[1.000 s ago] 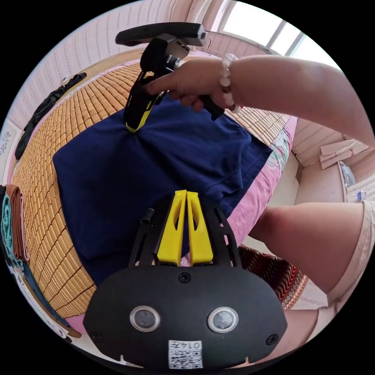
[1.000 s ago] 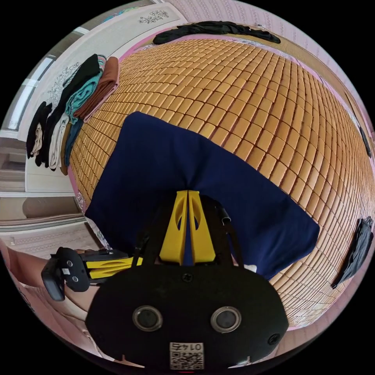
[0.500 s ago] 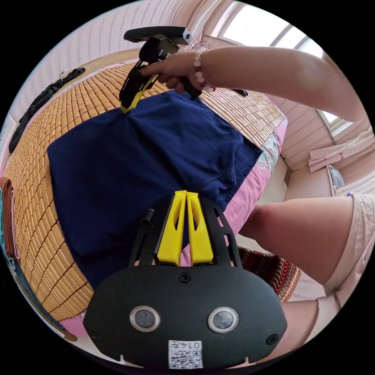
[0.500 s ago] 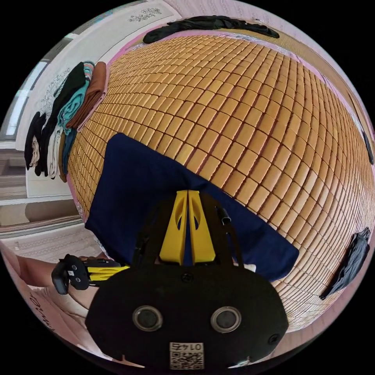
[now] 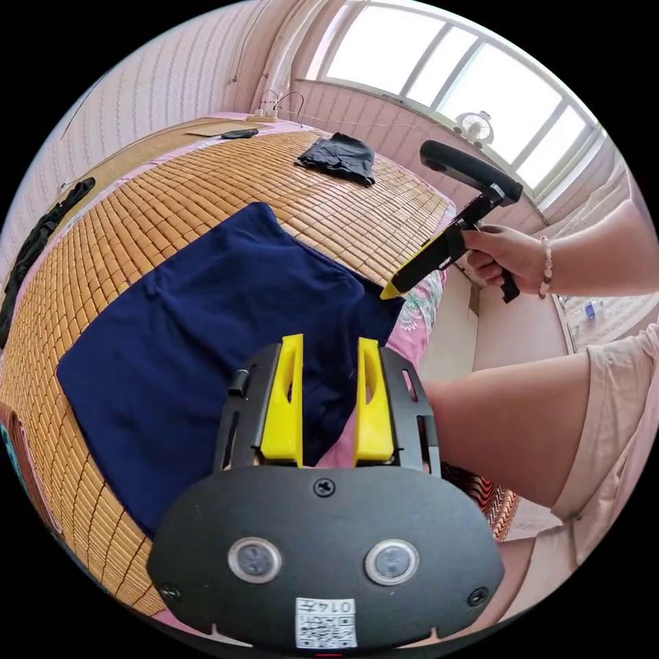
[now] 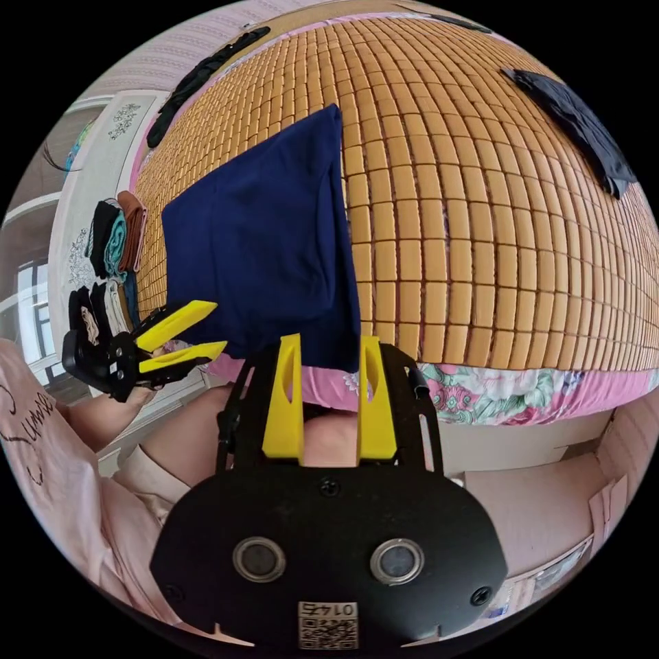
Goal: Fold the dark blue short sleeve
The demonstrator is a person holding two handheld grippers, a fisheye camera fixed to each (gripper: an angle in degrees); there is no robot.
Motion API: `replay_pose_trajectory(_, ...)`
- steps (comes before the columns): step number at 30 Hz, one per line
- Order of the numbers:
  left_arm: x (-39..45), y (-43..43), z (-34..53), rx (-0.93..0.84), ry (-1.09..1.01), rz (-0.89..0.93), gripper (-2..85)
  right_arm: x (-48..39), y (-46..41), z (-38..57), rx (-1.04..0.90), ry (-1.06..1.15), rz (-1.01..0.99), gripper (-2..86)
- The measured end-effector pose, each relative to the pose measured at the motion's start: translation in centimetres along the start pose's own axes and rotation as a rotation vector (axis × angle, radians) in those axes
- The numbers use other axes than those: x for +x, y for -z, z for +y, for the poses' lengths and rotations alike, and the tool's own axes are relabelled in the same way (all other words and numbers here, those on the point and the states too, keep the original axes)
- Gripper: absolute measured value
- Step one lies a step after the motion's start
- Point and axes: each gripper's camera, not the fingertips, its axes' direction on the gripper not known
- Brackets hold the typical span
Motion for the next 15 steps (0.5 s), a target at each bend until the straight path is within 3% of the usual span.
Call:
replay_pose_trajectory(3,1.9,-2.6,-2.3,-0.002,-0.051,0.049,14.0,1.9,-1.5,0.6,-0.062,-0.046,0.007,6.9)
replay_pose_trajectory(9,4.2,-6.6,-5.0,-0.087,-0.096,0.053,16.0,4.1,0.2,1.3,0.002,0.023,-0.261,2.0)
replay_pose_trajectory(11,3.6,-7.0,-5.3,-0.094,-0.068,0.041,11.5,4.4,1.3,1.2,0.024,0.095,-0.408,2.3)
replay_pose_trajectory(15,2.7,-6.6,-5.7,-0.101,-0.036,0.036,3.7,6.4,2.9,1.0,0.108,0.154,-0.518,6.9)
